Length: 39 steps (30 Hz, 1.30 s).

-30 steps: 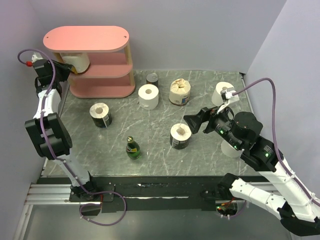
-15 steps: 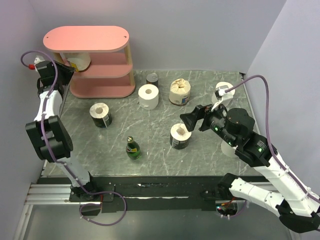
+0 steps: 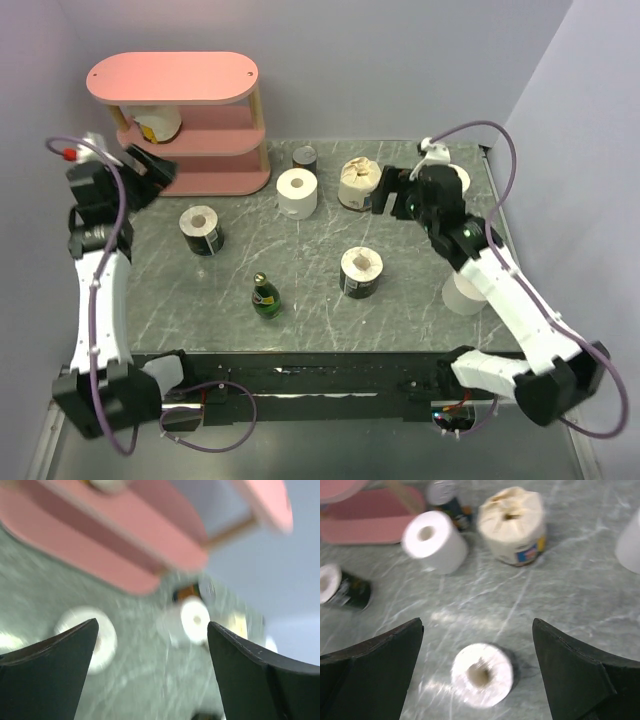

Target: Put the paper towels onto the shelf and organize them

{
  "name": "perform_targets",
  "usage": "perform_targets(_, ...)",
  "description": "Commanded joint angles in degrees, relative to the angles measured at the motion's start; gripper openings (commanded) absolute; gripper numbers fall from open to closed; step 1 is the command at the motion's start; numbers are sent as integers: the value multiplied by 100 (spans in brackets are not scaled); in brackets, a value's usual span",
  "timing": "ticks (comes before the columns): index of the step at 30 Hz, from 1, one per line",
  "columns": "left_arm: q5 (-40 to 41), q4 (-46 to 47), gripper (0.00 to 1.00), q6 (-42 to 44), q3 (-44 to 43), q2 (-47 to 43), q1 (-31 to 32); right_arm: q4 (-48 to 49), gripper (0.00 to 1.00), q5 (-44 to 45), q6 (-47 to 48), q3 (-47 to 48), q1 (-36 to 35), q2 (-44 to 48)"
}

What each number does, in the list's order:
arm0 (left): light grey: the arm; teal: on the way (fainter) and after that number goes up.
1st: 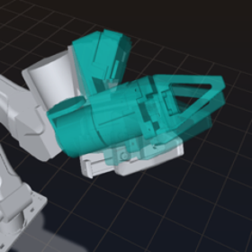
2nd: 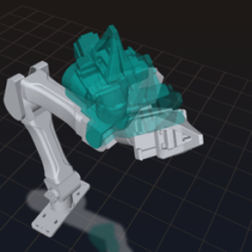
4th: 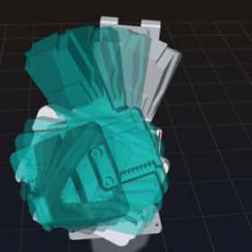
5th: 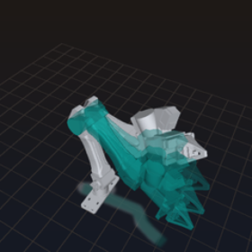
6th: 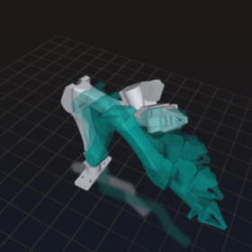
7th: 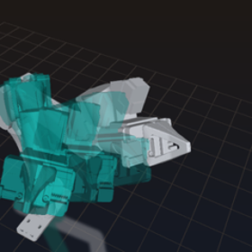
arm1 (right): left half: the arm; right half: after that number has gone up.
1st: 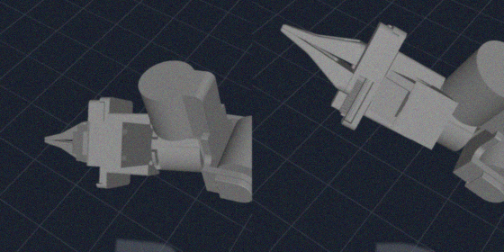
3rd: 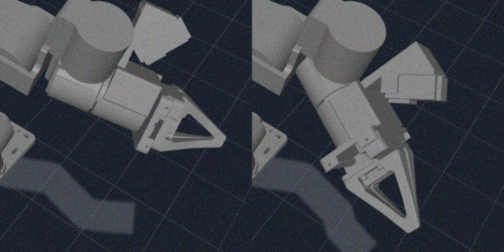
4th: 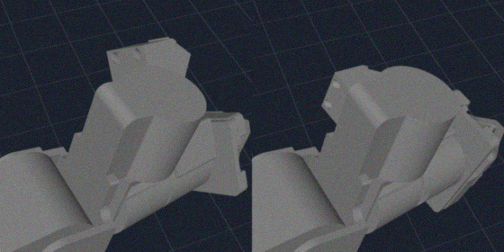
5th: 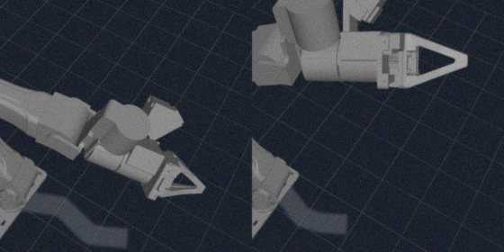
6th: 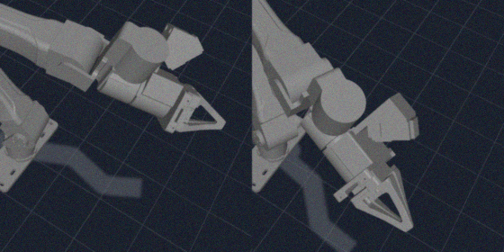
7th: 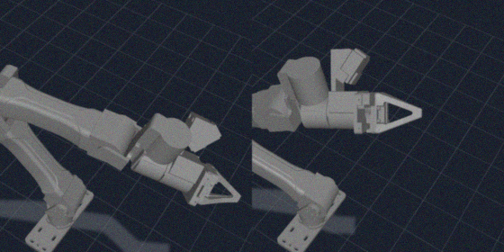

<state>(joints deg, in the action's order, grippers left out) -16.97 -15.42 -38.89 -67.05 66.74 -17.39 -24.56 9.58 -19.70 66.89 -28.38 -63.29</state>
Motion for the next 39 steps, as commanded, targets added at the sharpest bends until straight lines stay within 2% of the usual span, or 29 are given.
perform_targets(1, -289, -549, 96, 767, 621, -713, 744, 355, 96, -317, -192, 561, 745, -692)
perform_targets(5, -28, -437, 96, 1120, 1026, -1127, 1323, 329, 93, -624, -200, 1000, 1185, -1710)
perform_targets(8, 97, -138, 96, 1252, 1421, -1426, 1510, 302, 92, -878, -253, 1421, 1431, -2395)
perform_targets(10, 36, 12, 96, 1140, 1763, -1576, 1510, 137, 92, -1036, -271, 1720, 1519, -2784)
perform_targets(13, 167, -145, 96, 1130, 1730, -1638, 1510, -363, 90, -1055, -341, 2572, 1537, -3618)
perform_targets(19, 836, -321, 96, 1086, 1730, -1901, 1510, -778, 89, -967, -473, 4110, 1572, -5051)
perform_targets(25, 871, -304, 96, 1086, 1756, -1972, 1501, -1007, 88, -906, -526, 4665, 1590, -5711)
perform_targets(35, 652, -243, 96, 1112, 1765, -1884, 1501, -937, 83, -1002, -613, 4833, 1590, -6283)
perform_targets(38, 695, -251, 96, 1095, 1774, -1875, 1501, -946, 75, -993, -613, 4807, 1590, -6363)
perform_targets(39, 713, -268, 96, 1112, 1757, -1875, 1493, -894, 69, -1002, -605, 4755, 1590, -6345)
